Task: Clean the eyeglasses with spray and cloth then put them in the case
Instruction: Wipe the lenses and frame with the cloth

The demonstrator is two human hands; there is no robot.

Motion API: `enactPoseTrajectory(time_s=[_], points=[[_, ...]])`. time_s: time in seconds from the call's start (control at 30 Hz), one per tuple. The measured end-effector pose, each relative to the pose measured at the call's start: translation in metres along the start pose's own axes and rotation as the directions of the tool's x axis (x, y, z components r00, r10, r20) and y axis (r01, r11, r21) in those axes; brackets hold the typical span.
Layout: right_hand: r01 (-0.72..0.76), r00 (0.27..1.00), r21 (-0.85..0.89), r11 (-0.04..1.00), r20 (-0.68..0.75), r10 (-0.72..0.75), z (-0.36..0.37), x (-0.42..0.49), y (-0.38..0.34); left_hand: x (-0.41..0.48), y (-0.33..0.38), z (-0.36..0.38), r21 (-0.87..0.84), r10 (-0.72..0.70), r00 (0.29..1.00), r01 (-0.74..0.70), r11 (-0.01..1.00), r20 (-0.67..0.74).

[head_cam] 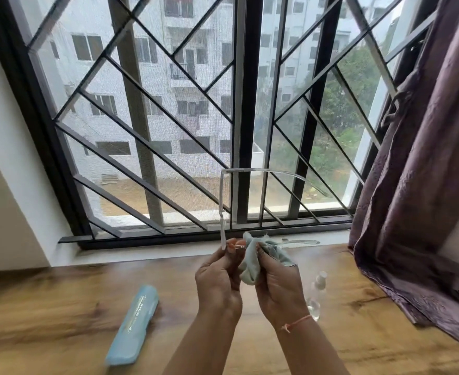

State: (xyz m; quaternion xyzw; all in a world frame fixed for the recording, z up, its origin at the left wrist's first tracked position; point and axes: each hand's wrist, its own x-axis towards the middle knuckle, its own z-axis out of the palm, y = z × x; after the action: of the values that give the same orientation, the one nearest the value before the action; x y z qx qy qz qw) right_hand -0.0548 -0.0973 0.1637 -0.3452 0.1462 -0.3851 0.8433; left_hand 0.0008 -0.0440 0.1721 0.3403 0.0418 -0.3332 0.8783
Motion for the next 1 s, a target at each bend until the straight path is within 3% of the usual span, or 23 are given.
enactPoseTrajectory(time_s=[0.23, 0.3, 0.4, 0.47, 0.53, 0.63, 0.67, 0.73, 0.83, 1.0], points=[[0.14, 0.982, -0.232, 0.963, -0.094, -0.165, -0.009, 0.007, -0.002, 0.005, 0.005, -0.02, 0.195, -0.111, 0.988, 0.089, 0.977, 0.106], [0.182, 0.958, -0.369, 0.912, -0.143, -0.249, -0.018, 0.013, -0.005, 0.014, 0.018, -0.033, 0.233, -0.039, 0.998, 0.024, 0.972, 0.058], [0.217, 0.908, -0.626, 0.749, -0.151, -0.39, -0.033, 0.021, -0.01, 0.027, 0.051, -0.047, 0.305, 0.217, 0.974, -0.226, 0.925, 0.062], [0.232, 0.862, -0.772, 0.592, -0.119, -0.493, -0.042, 0.026, -0.011, 0.035, 0.074, -0.047, 0.469, 0.377, 0.906, -0.423, 0.776, 0.193], [0.241, 0.842, -0.847, 0.474, -0.06, -0.536, -0.049, 0.028, -0.014, 0.041, 0.091, -0.042, 0.625, 0.457, 0.816, -0.57, 0.534, 0.354], [0.25, 0.865, -0.864, 0.437, -0.004, -0.501, -0.051, 0.026, -0.021, 0.048, 0.105, -0.031, 0.733, 0.464, 0.675, -0.676, 0.077, 0.574], [0.265, 0.872, -0.857, 0.442, 0.018, -0.489, -0.05, 0.026, -0.023, 0.05, 0.107, -0.028, 0.717, 0.449, 0.633, -0.696, -0.027, 0.631], [0.281, 0.885, -0.859, 0.429, 0.06, -0.461, -0.048, 0.025, -0.026, 0.051, 0.108, -0.024, 0.647, 0.396, 0.56, -0.753, -0.125, 0.728], [0.31, 0.886, -0.879, 0.362, 0.129, -0.445, -0.043, 0.02, -0.031, 0.05, 0.106, -0.028, 0.547, 0.382, 0.451, -0.816, -0.19, 0.806], [0.361, 0.876, -0.86, 0.359, 0.181, -0.448, -0.027, 0.011, -0.052, 0.047, 0.107, -0.032, 0.483, 0.368, 0.385, -0.846, -0.224, 0.846]])
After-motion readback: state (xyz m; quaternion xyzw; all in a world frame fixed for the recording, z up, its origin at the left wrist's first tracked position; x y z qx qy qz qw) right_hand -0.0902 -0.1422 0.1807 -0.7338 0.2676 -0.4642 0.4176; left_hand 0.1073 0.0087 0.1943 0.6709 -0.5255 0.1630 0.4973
